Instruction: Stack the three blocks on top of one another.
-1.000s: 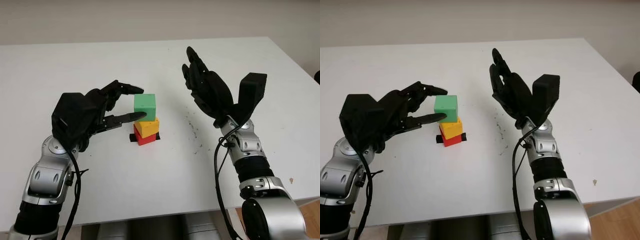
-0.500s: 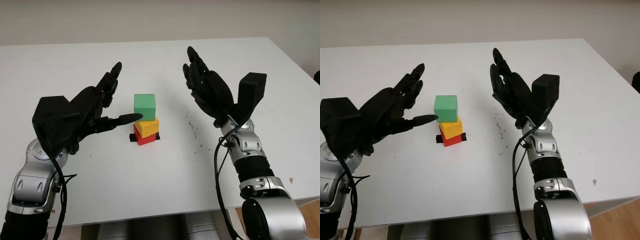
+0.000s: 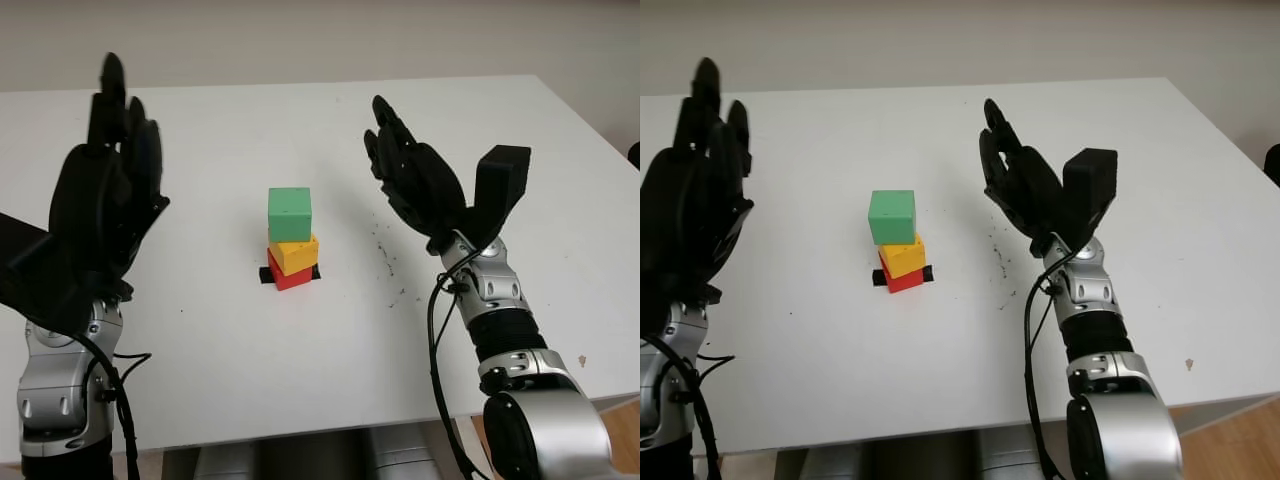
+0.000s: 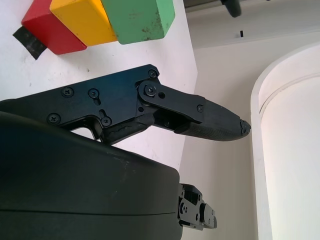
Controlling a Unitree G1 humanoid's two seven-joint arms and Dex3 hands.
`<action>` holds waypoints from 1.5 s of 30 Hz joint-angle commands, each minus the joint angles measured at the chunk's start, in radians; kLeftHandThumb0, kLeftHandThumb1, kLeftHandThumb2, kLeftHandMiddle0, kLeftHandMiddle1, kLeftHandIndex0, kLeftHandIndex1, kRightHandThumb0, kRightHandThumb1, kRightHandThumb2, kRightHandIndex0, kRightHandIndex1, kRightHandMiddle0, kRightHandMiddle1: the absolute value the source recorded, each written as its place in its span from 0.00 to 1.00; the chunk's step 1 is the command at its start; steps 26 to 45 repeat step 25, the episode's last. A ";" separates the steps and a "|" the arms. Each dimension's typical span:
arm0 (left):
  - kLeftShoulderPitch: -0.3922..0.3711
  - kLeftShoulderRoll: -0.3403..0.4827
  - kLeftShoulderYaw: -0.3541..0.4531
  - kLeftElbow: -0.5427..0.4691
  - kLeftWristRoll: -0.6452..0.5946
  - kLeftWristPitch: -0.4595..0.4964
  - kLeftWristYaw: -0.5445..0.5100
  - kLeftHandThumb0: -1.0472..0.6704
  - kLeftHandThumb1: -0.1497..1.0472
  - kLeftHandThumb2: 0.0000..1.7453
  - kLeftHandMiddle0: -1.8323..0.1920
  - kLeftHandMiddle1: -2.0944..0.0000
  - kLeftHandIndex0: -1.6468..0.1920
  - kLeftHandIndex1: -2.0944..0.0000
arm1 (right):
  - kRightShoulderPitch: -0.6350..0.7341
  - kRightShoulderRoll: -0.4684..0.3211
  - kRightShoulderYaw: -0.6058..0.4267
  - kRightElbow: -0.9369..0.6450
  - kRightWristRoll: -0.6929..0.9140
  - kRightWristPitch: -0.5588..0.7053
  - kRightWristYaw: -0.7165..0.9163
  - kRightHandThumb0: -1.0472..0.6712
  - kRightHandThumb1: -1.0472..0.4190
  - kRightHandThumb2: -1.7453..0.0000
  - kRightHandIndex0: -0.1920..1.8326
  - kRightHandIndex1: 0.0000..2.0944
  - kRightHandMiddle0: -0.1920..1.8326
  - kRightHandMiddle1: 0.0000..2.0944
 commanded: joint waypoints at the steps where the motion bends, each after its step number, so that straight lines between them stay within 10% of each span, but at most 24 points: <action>1: -0.024 -0.001 0.008 0.053 0.013 -0.040 0.015 0.13 1.00 0.41 1.00 1.00 1.00 1.00 | -0.029 -0.008 -0.002 0.016 -0.005 -0.020 0.001 0.16 0.00 0.58 0.00 0.00 0.00 0.00; 16: -0.058 0.018 0.034 0.340 -0.019 -0.136 0.025 0.13 1.00 0.44 1.00 1.00 1.00 1.00 | -0.044 0.002 0.003 0.034 -0.029 -0.004 -0.061 0.15 0.00 0.56 0.00 0.00 0.00 0.00; 45: -0.024 0.012 0.025 0.328 -0.029 -0.140 0.005 0.14 1.00 0.43 1.00 1.00 1.00 1.00 | -0.001 0.032 0.009 -0.032 -0.035 0.015 -0.145 0.12 0.00 0.55 0.00 0.00 0.00 0.00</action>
